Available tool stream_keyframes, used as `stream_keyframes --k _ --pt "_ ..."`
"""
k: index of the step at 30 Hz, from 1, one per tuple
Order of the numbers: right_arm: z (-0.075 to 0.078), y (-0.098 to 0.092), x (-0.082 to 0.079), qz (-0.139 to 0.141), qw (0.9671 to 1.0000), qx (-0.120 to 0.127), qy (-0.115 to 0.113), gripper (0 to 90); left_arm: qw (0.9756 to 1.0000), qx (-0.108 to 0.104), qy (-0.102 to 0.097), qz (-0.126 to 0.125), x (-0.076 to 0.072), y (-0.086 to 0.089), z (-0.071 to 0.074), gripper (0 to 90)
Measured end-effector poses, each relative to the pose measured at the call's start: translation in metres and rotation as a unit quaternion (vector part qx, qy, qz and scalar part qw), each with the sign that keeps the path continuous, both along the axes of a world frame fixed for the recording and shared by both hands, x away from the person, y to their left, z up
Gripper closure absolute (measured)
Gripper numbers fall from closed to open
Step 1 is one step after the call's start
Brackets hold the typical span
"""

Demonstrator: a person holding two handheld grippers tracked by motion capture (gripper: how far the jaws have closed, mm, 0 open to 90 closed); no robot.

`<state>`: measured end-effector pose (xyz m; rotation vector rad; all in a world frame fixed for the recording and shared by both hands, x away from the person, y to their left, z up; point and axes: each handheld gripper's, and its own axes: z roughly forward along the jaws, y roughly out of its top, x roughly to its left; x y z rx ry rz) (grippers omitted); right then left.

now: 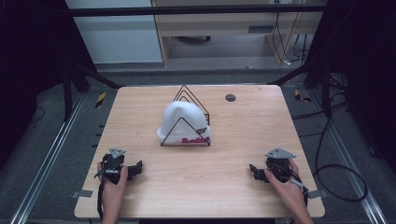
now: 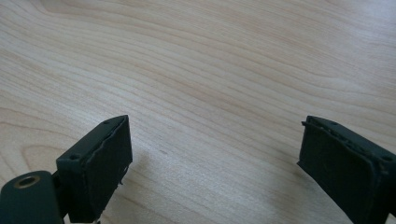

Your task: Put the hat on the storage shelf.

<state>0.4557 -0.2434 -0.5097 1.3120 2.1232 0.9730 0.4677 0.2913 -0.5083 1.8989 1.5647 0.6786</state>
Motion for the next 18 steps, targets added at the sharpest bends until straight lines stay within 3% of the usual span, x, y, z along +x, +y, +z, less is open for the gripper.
stream_keyframes --k 18 --pt "-0.0026 0.0092 0.0039 -0.007 0.9998 -0.003 0.019 8.0 1.0000 0.000 0.000 0.000 -0.0001 -0.0001 0.0000 0.0"
